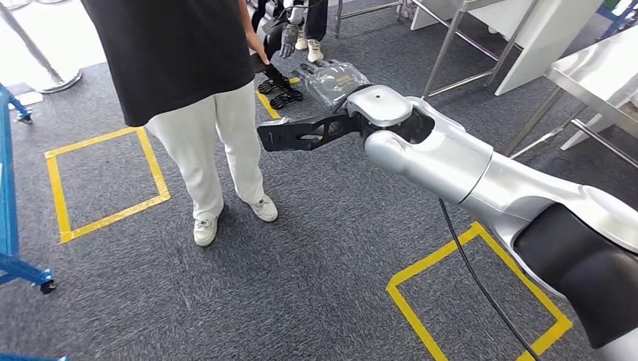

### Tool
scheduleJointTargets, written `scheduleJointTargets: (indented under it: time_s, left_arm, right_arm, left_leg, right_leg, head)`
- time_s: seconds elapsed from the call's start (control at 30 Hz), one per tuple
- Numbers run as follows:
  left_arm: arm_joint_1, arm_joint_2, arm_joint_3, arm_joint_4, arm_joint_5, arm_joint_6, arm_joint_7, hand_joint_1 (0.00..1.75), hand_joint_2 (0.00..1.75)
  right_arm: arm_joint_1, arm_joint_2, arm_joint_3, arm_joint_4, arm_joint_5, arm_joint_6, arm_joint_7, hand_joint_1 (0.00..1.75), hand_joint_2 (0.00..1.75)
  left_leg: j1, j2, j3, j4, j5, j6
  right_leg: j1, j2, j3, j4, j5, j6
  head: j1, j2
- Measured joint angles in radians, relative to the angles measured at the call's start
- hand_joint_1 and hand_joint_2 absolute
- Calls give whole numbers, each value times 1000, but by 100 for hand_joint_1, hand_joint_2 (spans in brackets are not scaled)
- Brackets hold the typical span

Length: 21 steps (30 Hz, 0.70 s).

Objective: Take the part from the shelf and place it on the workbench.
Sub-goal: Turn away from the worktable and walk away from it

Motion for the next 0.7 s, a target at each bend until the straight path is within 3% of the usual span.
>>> scheduleJointTargets:
  time_s: [0.07,0.13,0.2,0.23,0.27,0.33,0.37,0.43,0.5,0.57,0.63,0.7]
  left_arm:
    - [0,0,0,0,0,-1,1,0,0]
    - [-2,1,0,0,-1,-1,2,0,0]
    - [-4,2,0,0,-1,-1,2,0,0]
    - [-4,2,0,0,-1,-1,2,0,0]
    - [-4,2,0,0,-1,-1,2,0,0]
    - [-5,3,0,0,-2,-1,2,0,0]
    - [-6,2,0,0,-2,-1,2,0,0]
    - [-6,2,0,0,-3,-1,2,0,0]
    - [-6,2,0,0,-3,-1,3,0,0]
    - [-7,2,0,0,-3,-2,3,0,0]
    - [-9,2,0,0,-3,-1,3,0,0]
    - [-12,2,0,0,-3,-1,3,0,0]
  right_arm:
    - [-3,4,0,-1,0,0,0,0,0]
    - [-5,5,1,0,1,0,0,0,0]
    - [-3,4,3,1,2,1,-1,0,0]
    - [-1,4,4,2,2,2,-3,0,0]
    - [0,4,5,2,2,2,-4,0,0]
    - [-2,4,6,2,3,2,-6,0,0]
    - [-4,4,6,2,3,2,-6,0,0]
    - [-7,6,6,1,3,2,-7,0,0]
    - [-7,11,6,1,3,3,-8,0,0]
    - [-7,12,7,1,3,3,-8,0,0]
    - [-6,8,7,2,3,3,-8,0,0]
    - [-2,2,8,3,3,3,-8,0,0]
  left_leg:
    - [-5,62,-13,16,-18,-8]
    - [-3,127,-52,104,-79,-20]
    - [9,130,-92,207,-125,-38]
    - [15,130,-93,223,-126,-46]
    - [21,134,-76,204,-110,-55]
    - [23,180,-7,98,-69,-71]
    - [22,208,19,53,-59,-70]
    - [14,235,29,25,-64,-46]
    - [14,213,22,25,-60,-22]
    - [13,187,19,24,-55,-11]
    - [10,159,16,22,-50,-1]
    - [4,126,14,21,-45,6]
  right_leg:
    - [-3,-27,14,-38,21,3]
    - [-7,-55,18,-56,34,8]
    - [-12,-83,14,-54,35,11]
    - [-15,-97,12,-51,34,15]
    - [-19,-110,10,-46,32,22]
    - [-26,-135,4,-26,19,41]
    - [-26,-145,-1,-11,9,51]
    - [-22,-158,-8,8,-3,64]
    - [-22,-170,-9,11,-7,68]
    - [-29,-144,-18,37,-34,73]
    - [-34,-89,-58,140,-101,73]
    - [-30,-62,-113,269,-155,64]
  head:
    - [-5,0]
    - [-15,0]
    - [-23,0]
    - [-27,0]
    - [-31,0]
    - [-43,0]
    - [-48,0]
    - [-50,0]
    - [-41,0]
    - [-35,0]
    - [-26,0]
    - [-13,0]
